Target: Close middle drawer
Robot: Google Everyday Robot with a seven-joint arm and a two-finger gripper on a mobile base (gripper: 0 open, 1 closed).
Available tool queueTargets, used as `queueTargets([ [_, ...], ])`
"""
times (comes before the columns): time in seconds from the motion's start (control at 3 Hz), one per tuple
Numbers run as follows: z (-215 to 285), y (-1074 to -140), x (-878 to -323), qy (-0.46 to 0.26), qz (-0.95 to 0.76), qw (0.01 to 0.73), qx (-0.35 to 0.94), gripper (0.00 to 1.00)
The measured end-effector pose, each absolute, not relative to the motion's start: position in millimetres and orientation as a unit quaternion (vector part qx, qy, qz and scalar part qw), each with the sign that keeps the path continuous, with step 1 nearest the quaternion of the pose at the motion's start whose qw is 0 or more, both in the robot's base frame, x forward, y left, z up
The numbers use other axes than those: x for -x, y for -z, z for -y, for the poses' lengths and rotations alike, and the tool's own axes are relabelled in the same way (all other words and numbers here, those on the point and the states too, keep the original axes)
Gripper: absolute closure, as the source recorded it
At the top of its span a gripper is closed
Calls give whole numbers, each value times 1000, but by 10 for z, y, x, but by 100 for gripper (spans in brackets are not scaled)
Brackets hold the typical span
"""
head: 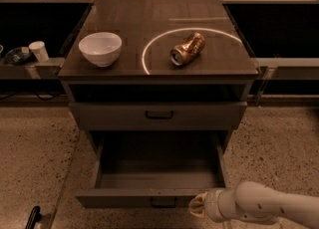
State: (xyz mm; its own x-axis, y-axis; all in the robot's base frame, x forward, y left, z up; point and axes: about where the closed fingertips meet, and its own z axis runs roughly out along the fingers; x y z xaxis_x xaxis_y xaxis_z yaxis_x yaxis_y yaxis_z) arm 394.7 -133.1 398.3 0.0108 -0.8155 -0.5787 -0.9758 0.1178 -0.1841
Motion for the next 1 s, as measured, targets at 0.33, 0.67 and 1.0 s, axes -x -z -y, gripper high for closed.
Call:
queueTargets([
  [0.33, 1260, -3881, -4185, -108, -718, 317, 611, 52],
  [0.67, 1214, -3804, -4397, -111, -746, 335, 565, 29],
  [1.0, 1186, -3769, -4645, -130, -751, 360, 537, 6],
])
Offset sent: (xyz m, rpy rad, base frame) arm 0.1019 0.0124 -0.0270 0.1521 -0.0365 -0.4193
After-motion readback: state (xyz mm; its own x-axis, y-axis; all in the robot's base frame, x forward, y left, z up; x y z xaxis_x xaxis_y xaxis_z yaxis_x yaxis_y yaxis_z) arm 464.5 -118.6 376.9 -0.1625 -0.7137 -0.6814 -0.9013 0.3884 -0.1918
